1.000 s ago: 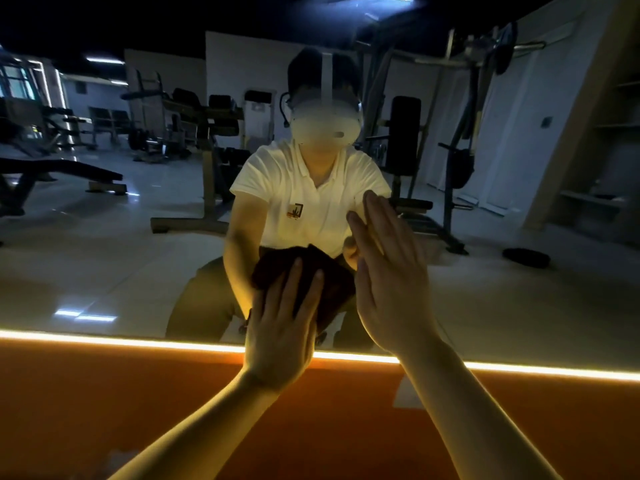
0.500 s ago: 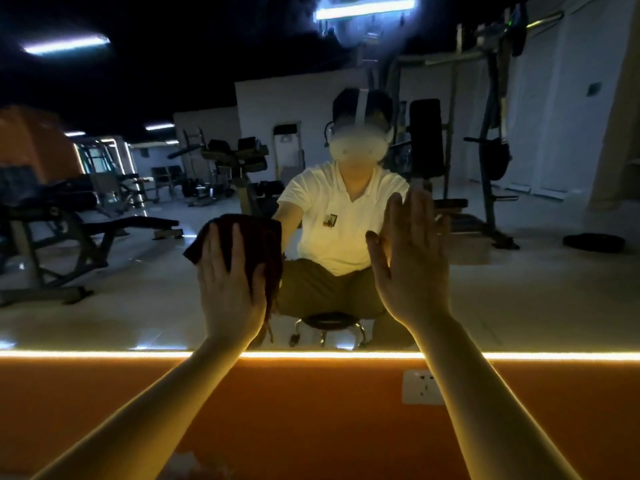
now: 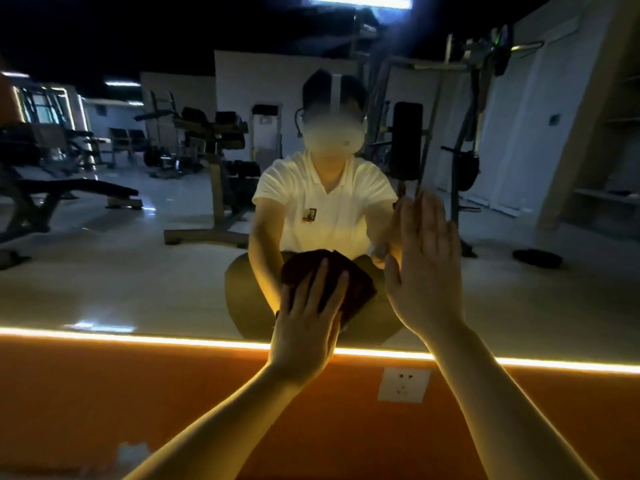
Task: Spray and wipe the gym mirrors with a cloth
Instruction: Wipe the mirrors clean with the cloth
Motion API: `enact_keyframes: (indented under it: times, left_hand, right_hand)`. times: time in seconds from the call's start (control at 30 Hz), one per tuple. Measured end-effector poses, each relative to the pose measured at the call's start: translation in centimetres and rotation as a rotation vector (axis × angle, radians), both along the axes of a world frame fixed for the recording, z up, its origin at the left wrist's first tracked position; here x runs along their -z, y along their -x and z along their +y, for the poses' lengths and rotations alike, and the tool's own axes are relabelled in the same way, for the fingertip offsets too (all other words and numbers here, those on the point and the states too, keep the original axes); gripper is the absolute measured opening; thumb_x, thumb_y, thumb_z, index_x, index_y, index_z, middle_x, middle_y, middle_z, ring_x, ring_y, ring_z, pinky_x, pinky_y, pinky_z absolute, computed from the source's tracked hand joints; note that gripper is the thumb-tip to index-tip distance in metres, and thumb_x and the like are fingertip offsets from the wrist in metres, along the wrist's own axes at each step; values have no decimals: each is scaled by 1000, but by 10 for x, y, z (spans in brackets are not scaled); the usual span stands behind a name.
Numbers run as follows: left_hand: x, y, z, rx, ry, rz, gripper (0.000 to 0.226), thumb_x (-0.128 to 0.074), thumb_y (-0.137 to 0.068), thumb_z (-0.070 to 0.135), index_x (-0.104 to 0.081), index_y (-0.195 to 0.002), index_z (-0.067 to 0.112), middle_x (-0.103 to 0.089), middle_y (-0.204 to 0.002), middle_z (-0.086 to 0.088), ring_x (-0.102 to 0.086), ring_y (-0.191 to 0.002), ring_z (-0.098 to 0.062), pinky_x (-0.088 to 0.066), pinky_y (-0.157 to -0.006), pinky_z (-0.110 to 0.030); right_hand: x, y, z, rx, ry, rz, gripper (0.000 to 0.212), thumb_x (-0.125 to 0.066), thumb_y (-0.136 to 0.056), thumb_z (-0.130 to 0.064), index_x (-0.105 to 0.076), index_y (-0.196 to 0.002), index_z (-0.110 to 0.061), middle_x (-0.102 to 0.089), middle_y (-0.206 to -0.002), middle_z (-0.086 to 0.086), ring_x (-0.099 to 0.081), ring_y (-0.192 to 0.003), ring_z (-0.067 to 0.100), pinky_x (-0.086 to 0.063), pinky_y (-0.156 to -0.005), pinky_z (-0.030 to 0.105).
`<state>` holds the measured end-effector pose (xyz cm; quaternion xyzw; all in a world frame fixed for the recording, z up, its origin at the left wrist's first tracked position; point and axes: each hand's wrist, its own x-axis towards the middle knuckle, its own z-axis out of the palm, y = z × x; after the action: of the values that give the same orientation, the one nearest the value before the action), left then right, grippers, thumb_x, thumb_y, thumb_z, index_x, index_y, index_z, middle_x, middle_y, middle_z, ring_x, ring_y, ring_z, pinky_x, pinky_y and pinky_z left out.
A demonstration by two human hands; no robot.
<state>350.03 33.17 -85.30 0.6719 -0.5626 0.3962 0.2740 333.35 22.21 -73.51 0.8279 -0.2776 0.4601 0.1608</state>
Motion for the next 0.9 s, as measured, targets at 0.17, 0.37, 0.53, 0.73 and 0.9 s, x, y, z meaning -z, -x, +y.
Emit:
enact_keyframes:
  times: [0.17, 0.37, 0.53, 0.73, 0.9]
  left_hand:
    - [-18, -24, 8, 63, -76, -168, 74, -52, -106, 42, -15, -168, 25, -13, -175, -10, -23, -159, -31, -31, -123, -59]
    - [-53, -23, -1, 99, 115, -130, 67, -48, -106, 44, -23, -165, 24, -17, -173, -11, -21, -159, -30, -13, -129, -51]
    - [-58, 20, -31, -43, 248, 22, 70, -48, -103, 41, -24, -165, 19, -24, -169, -17, -21, -158, -32, -15, -126, -57]
    - [-18, 64, -61, 27, -227, -468, 92, -68, -86, 50, -24, -164, 26, -26, -167, -6, -33, -148, -25, -22, -122, -52]
    - [-96, 19, -41, 55, -108, -440, 62, -42, -107, 51, -37, -163, 24, -33, -168, -11, -33, -154, -29, -24, -124, -49]
  right_hand:
    - [-5, 1, 6, 75, -10, 59, 80, -45, -106, -34, 4, -165, -13, 11, -172, 14, 11, -159, 29, -13, -127, 55]
    - [-5, 7, 4, 35, 33, 39, 75, -45, -108, -35, -4, -166, -12, 6, -173, 14, 6, -160, 28, -15, -127, 54]
    - [-13, 24, -6, -58, 80, 81, 69, -38, -105, -36, -13, -165, -14, -6, -173, 12, -2, -160, 26, -18, -127, 53]
    - [-46, 56, -23, -194, 135, 138, 65, -34, -102, -28, -21, -164, -14, -38, -161, 11, -35, -149, 27, -35, -118, 54]
    - [-66, 54, -43, -201, 235, 88, 64, -45, -99, -21, -32, -160, -11, -39, -160, 12, -37, -147, 30, -33, -118, 53]
